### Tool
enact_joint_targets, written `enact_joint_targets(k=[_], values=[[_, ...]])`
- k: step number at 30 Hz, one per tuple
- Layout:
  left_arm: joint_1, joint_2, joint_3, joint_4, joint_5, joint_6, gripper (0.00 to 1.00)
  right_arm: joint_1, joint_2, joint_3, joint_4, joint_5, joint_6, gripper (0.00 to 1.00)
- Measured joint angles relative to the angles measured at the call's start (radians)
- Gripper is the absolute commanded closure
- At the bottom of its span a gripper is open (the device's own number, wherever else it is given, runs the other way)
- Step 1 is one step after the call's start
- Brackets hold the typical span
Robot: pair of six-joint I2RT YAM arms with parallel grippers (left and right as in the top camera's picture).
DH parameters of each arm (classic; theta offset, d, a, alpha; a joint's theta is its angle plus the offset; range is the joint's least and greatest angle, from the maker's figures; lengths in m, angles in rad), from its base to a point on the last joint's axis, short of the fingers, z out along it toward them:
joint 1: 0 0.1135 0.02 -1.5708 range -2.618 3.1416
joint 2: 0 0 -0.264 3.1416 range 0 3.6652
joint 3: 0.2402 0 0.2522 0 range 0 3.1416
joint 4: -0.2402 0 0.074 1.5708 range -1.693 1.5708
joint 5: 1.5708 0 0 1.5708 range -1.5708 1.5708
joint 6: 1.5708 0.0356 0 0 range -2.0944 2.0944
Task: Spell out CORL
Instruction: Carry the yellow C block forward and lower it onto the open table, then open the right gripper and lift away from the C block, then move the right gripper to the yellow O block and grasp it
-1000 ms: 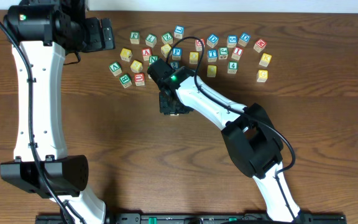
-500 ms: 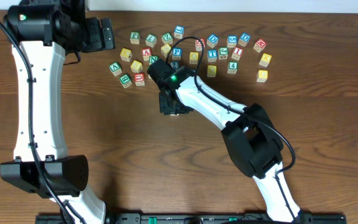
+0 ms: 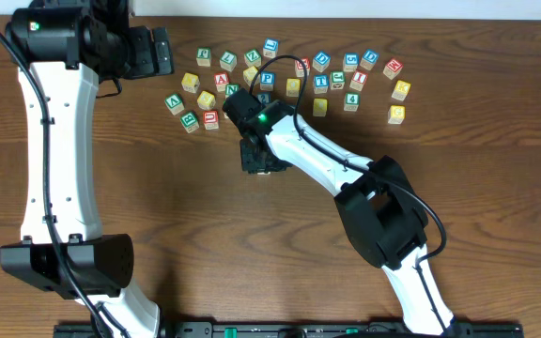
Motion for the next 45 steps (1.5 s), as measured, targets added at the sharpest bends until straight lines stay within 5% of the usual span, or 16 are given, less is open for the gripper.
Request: enact_joint_targets(k=[21, 28, 45], values=[[0.000, 0.000, 0.000, 0.000, 0.000, 0.000, 0.02, -0.013, -0.122, -0.004, -0.009, -0.010, -0.078, 0.55], [0.000, 0.000, 0.000, 0.000, 0.000, 0.000, 0.02, -0.132, -0.317, -0.003, -0.066, -0.006, -0.124, 0.54], [0.000, 0.000, 0.000, 0.000, 0.000, 0.000, 0.02, -0.331, -0.333, 0.011, -0.154, -0.172, -0.325, 0.45]])
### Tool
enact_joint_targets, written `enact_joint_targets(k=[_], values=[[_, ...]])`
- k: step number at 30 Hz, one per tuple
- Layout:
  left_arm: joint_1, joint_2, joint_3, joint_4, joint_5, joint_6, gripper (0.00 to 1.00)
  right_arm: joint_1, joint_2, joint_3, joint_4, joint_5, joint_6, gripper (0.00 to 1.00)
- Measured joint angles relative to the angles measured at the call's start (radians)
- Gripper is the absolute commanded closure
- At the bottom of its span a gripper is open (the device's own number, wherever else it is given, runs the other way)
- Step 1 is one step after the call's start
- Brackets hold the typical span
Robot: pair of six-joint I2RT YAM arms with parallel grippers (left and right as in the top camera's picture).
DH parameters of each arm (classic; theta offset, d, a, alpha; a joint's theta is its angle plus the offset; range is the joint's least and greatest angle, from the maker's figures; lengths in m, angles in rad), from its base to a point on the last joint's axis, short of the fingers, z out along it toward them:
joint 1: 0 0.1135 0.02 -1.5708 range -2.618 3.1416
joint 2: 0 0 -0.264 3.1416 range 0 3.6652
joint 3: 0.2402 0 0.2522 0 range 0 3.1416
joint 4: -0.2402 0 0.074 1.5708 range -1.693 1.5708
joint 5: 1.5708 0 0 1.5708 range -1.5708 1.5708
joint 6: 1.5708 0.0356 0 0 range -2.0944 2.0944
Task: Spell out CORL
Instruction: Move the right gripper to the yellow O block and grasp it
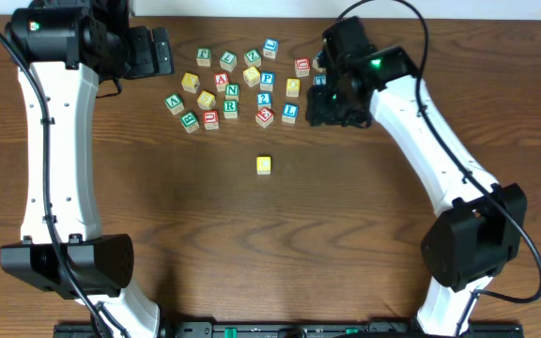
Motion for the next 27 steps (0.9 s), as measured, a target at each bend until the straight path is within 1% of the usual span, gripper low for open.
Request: enact_joint_targets(k=[5, 10, 12, 18, 23, 27], values=[[0.000, 0.000, 0.000, 0.000, 0.000, 0.000, 0.02, -0.055, 0.000, 0.041, 0.065, -0.006, -0.042, 0.45], [0.000, 0.000, 0.000, 0.000, 0.000, 0.000, 0.02, -0.055, 0.000, 0.046, 0.145, -0.010, -0.053, 0.47], [0.000, 0.000, 0.000, 0.000, 0.000, 0.000, 0.02, -0.051, 0.000, 0.046, 0.166, -0.011, -0.042, 0.50], [0.000, 0.000, 0.000, 0.000, 0.000, 0.000, 0.02, -0.049, 0.005, 0.047, 0.202, 0.005, 0.017, 0.49], [0.000, 0.000, 0.000, 0.000, 0.000, 0.000, 0.02, -0.040, 0.096, 0.055, 0.267, 0.028, 0.033, 0.49], [0.000, 0.000, 0.000, 0.000, 0.000, 0.000, 0.02, -0.041, 0.211, 0.055, 0.305, 0.085, 0.043, 0.49]])
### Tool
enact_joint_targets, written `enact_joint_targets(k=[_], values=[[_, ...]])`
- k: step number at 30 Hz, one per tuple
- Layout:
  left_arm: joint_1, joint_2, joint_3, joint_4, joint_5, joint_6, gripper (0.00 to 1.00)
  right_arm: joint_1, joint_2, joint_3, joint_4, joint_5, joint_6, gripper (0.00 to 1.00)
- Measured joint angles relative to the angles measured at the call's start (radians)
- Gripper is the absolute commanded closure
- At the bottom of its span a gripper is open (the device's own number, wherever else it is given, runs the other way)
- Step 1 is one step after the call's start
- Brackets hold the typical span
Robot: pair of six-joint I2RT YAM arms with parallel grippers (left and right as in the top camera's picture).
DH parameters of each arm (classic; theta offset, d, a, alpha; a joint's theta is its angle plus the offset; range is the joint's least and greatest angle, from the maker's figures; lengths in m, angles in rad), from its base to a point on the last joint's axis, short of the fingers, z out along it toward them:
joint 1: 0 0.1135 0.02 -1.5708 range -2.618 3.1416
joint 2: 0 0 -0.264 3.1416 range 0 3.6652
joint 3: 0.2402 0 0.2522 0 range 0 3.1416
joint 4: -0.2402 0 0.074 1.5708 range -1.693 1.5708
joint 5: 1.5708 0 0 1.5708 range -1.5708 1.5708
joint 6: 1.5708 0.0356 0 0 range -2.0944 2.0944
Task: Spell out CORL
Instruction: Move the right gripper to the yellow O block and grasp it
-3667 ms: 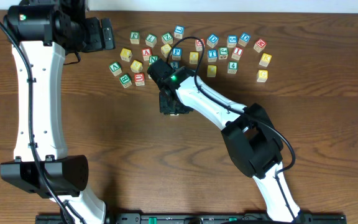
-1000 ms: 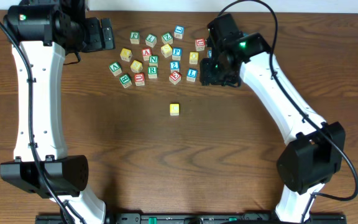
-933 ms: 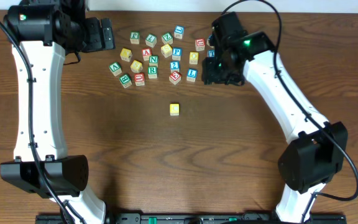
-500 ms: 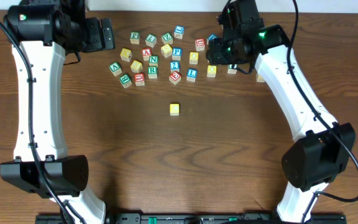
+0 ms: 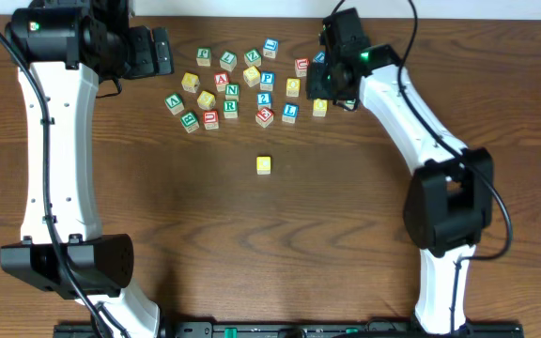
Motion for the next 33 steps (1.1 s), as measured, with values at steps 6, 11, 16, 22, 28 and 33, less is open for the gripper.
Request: enact_joint_targets(k=[6, 11, 16, 22, 28, 33], values=[[0.000, 0.000, 0.000, 0.000, 0.000, 0.000, 0.02, 0.000, 0.054, 0.000, 0.033, 0.083, 0.014, 0.47], [0.000, 0.000, 0.000, 0.000, 0.000, 0.000, 0.02, 0.000, 0.094, 0.000, 0.055, 0.101, 0.029, 0.45], [0.000, 0.000, 0.000, 0.000, 0.000, 0.000, 0.02, 0.000, 0.180, 0.000, 0.069, 0.096, 0.039, 0.46], [0.000, 0.000, 0.000, 0.000, 0.000, 0.000, 0.02, 0.000, 0.189, 0.000, 0.076, 0.096, 0.046, 0.59], [0.000, 0.000, 0.000, 0.000, 0.000, 0.000, 0.02, 0.000, 0.189, 0.000, 0.079, 0.094, 0.044, 0.69], [0.000, 0.000, 0.000, 0.000, 0.000, 0.000, 0.02, 0.000, 0.188, 0.000, 0.077, 0.090, 0.034, 0.74]])
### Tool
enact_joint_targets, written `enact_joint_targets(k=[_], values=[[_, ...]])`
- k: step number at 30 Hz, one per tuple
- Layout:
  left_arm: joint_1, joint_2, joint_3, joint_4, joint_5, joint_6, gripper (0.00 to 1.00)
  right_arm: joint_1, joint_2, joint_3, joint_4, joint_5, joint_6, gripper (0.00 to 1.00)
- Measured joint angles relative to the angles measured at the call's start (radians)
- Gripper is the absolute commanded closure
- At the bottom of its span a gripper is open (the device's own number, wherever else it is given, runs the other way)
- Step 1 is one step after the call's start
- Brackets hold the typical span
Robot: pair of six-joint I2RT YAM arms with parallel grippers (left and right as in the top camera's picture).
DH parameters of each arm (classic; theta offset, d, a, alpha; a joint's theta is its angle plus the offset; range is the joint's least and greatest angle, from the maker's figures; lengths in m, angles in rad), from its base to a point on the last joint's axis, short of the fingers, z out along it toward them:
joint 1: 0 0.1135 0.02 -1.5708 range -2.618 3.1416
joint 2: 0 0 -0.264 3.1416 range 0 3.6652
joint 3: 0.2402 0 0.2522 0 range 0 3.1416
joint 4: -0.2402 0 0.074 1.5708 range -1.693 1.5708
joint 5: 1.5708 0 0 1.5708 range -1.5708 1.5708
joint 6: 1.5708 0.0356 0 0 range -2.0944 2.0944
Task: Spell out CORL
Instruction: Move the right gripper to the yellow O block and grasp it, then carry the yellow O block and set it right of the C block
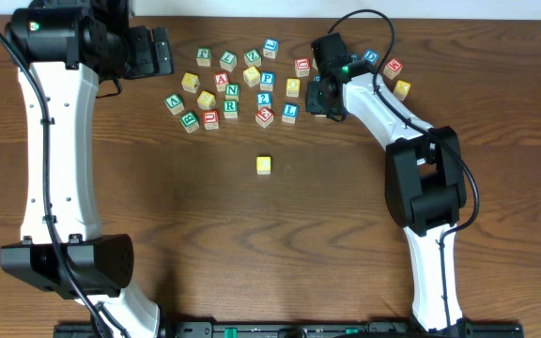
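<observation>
A single yellow letter block lies alone on the brown table, below the pile of letter blocks. My right gripper points down into the right side of the pile, beside the blue block. Its fingertips are hidden under the wrist, so whether it holds a block cannot be told. My left gripper hangs at the far left of the pile, open and holding nothing.
A red block, a blue one and a yellow one lie to the right of the right arm. The left arm's white links run down the left side. The right arm's links cross the right half.
My right gripper has shifted a little to the left and down, and now covers the spot where a yellow block lay beside the blue one. The left arm has not moved.
My right gripper was first at the table's middle, where the yellow block now lies. Then it was up at the right of the pile, with the yellow block left alone behind it. It has stayed over those right-hand blocks, moving slightly leftward.
</observation>
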Motion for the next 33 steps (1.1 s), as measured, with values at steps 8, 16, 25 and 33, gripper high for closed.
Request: enact_joint_targets(k=[8, 16, 25, 33], values=[[0.000, 0.000, 0.000, 0.000, 0.000, 0.000, 0.02, 0.000, -0.060, 0.000, -0.080, -0.015, -0.036, 0.75], [0.000, 0.000, 0.000, 0.000, 0.000, 0.000, 0.02, 0.010, -0.223, 0.008, -0.274, -0.066, -0.062, 0.75], [0.000, 0.000, 0.000, 0.000, 0.000, 0.000, 0.02, 0.100, -0.225, -0.034, -0.381, -0.122, -0.073, 0.74], [0.000, 0.000, 0.000, 0.000, 0.000, 0.000, 0.02, 0.187, -0.225, -0.156, -0.259, -0.134, -0.023, 0.74]])
